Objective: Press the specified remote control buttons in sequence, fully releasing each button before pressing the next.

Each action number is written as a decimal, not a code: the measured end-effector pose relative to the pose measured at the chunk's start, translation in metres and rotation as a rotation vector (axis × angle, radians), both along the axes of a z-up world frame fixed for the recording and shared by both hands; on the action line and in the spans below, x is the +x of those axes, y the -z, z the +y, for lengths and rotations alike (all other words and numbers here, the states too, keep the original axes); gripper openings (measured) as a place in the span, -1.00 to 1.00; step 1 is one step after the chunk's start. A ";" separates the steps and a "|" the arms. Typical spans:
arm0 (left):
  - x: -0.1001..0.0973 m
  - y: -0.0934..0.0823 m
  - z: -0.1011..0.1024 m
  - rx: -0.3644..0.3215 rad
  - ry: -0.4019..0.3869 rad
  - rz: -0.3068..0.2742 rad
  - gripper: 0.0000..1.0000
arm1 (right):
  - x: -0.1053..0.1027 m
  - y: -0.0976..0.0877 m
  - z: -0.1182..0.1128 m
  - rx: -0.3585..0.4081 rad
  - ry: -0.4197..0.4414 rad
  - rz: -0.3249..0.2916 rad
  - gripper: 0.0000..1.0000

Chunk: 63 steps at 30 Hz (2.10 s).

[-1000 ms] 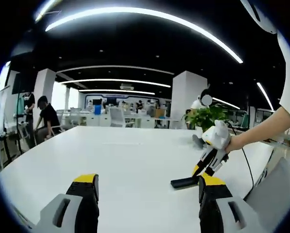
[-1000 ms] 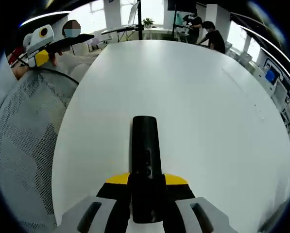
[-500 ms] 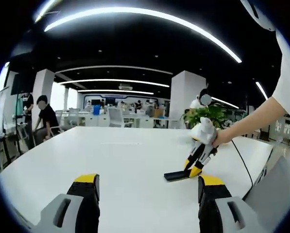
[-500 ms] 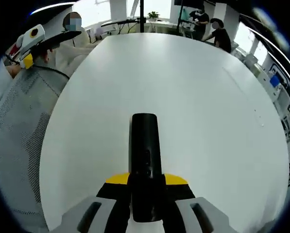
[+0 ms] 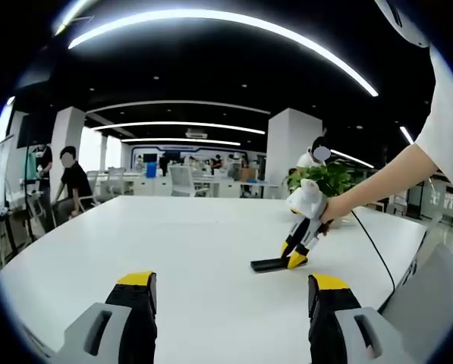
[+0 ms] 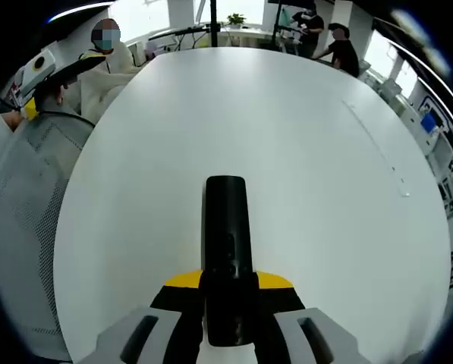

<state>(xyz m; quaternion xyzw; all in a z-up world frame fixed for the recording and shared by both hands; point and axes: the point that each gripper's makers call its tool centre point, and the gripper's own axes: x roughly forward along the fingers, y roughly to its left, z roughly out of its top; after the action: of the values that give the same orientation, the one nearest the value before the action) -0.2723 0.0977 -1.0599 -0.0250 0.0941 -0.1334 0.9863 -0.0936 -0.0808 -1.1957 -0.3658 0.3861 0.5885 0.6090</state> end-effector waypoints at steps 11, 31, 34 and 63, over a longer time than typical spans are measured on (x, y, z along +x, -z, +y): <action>0.000 0.002 -0.001 0.000 0.001 0.011 0.69 | -0.009 -0.007 0.000 0.140 0.231 0.101 -0.54; -0.001 0.002 -0.005 0.002 0.019 0.015 0.67 | -0.052 -0.077 -0.034 0.766 0.683 -0.056 0.55; -0.001 0.001 -0.004 -0.001 0.018 0.006 0.67 | -0.067 -0.089 -0.036 0.785 0.706 -0.092 0.67; -0.003 -0.002 -0.003 0.010 0.007 -0.003 0.64 | -0.147 -0.166 -0.083 0.898 0.838 -0.407 0.98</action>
<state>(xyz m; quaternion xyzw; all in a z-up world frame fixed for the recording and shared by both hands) -0.2758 0.0943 -1.0579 -0.0196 0.0932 -0.1363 0.9861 -0.2406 -0.1636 -1.0298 0.0021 0.0894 0.3238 0.9419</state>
